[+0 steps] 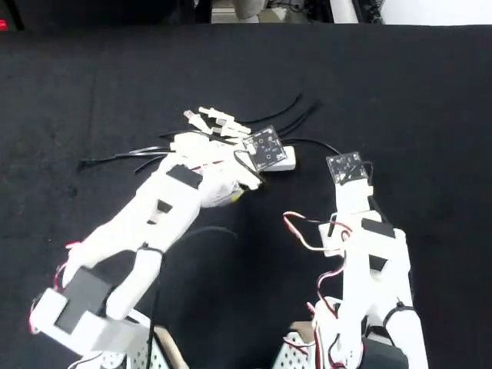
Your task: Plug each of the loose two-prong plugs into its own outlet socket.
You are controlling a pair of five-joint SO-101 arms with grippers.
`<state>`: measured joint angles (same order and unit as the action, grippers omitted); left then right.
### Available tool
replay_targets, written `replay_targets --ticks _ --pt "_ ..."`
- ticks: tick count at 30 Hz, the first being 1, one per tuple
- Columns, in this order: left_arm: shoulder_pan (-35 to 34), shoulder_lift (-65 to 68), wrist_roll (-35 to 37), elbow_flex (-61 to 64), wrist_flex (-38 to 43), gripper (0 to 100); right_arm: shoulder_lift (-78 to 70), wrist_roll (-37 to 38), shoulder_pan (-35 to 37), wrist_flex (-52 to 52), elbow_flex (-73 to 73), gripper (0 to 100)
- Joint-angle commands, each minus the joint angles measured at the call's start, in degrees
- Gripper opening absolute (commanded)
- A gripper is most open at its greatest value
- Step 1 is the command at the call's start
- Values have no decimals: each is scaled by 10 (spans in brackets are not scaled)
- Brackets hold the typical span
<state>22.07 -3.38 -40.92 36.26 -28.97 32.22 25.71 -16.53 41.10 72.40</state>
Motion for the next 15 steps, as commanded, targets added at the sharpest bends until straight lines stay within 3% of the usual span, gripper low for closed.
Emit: replay_targets --ticks 1,5,12,15 --pt "4 43 9 -13 24 223 0 -4 -5 -8 -29 64" --pt "2 110 9 -57 24 221 0 -4 -5 -8 -28 64" --pt "7 159 5 -87 20 38 0 -4 -5 -9 -28 62" --pt "15 149 5 -71 20 41 0 -4 -5 -9 -28 62"
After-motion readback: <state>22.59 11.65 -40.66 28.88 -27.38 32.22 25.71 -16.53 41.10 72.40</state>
